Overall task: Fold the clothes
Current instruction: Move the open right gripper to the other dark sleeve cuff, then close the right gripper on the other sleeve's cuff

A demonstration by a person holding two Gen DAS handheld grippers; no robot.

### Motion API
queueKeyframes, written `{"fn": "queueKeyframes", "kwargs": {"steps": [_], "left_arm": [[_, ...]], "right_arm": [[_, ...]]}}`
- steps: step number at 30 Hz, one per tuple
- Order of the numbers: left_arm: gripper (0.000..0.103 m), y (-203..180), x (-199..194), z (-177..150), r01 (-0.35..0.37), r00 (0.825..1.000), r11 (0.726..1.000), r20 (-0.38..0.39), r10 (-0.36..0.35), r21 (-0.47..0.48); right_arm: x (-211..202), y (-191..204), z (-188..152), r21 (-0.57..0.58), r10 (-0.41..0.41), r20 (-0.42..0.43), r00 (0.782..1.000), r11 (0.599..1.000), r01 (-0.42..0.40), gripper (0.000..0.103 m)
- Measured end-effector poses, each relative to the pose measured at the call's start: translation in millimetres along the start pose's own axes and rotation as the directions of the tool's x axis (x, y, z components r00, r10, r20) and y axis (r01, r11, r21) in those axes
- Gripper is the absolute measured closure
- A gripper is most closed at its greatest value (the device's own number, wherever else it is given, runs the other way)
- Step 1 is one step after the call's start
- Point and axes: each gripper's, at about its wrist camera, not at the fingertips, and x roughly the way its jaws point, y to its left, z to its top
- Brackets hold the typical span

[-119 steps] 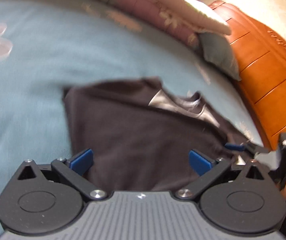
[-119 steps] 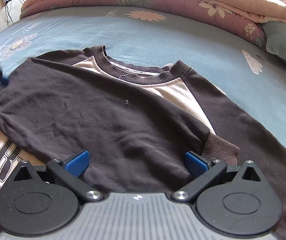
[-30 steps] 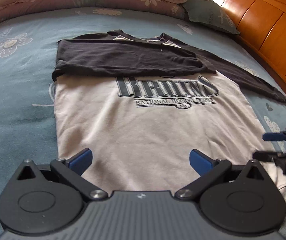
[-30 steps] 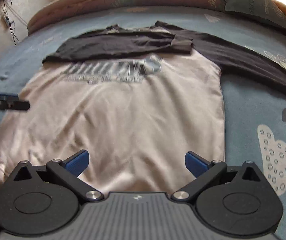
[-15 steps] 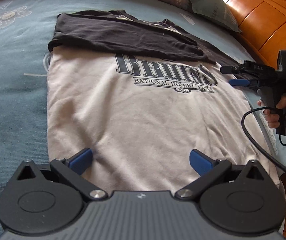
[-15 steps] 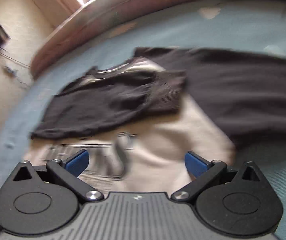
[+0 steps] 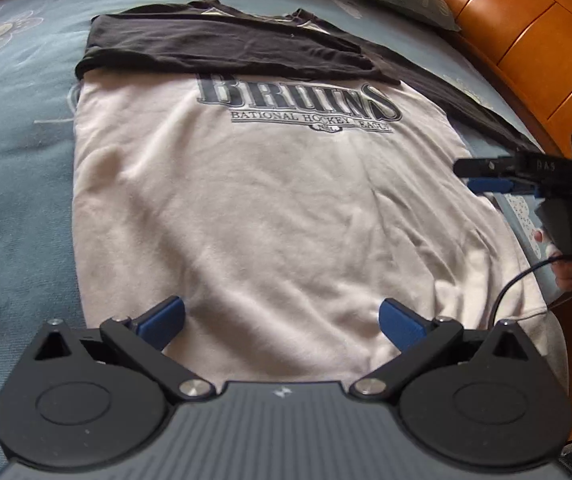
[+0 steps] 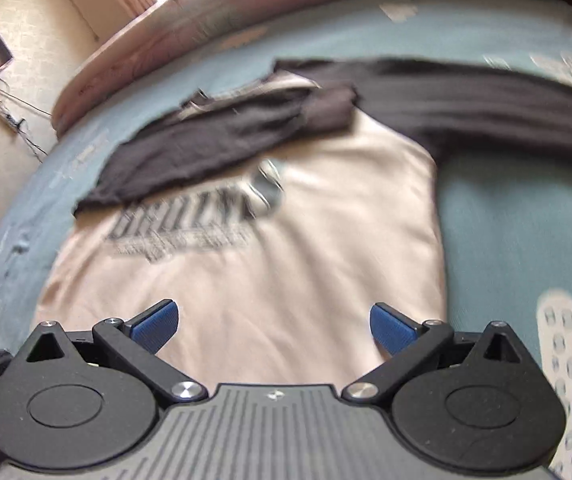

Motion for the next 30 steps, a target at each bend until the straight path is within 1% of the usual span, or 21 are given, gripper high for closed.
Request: {"fn": "queueKeyframes", "kwargs": {"steps": [1,4,7,11,15,21,26,27,30], "left_arm": [[0.001,3,-2,-1,-0.007,1.000,1.000,0.001,0.007,-0.013],[0.001,6,-7,0,-0.016,1.000,0.999,0.009,0.017,-0.028],[0.001,0,-7,6,-0.024,1.000,0.999,0.009,0.024,-0.027],[0.001,-23,0,20,-0.014,1.000,1.000,0.014,0.014,0.009],[0.001,-45,6,39,0.011,0.999,0.999,0.033,-0.013,0.039],[0.001,-67,23,67,0.036,0.998,0.997,0.044,-0.039,0.061],[0.001,-77,38,77,0.037,0.999,0.996,0.027,-0.039,0.078],[0.001,-78,40,78,0.036,0.999,0.996,0.024,-0.038,0.080],[0.001,-80,46,81,0.038,0.999,0.996,0.016,-0.039,0.076]], "right_arm": [[-3,-9,-6,0.022,-0.003,0.008,1.000,1.000,0.003,0.000],[-29,-53,-7,0.164,-0.019,0.089,0.996,0.987,0.005,0.000],[-54,-97,-8,0.301,-0.047,0.166,0.985,0.954,-0.006,0.000],[-88,-156,-10,0.473,-0.099,0.260,0.960,0.880,-0.037,0.000],[-119,-214,-11,0.618,-0.164,0.339,0.926,0.781,-0.087,0.000],[-120,-272,3,0.713,-0.216,0.428,0.878,0.677,-0.181,0.000],[-121,-321,15,0.769,-0.268,0.491,0.829,0.581,-0.267,0.000],[-120,-328,18,0.774,-0.279,0.500,0.820,0.568,-0.279,0.000],[-114,-334,28,0.763,-0.297,0.512,0.806,0.589,-0.267,0.000]]}}
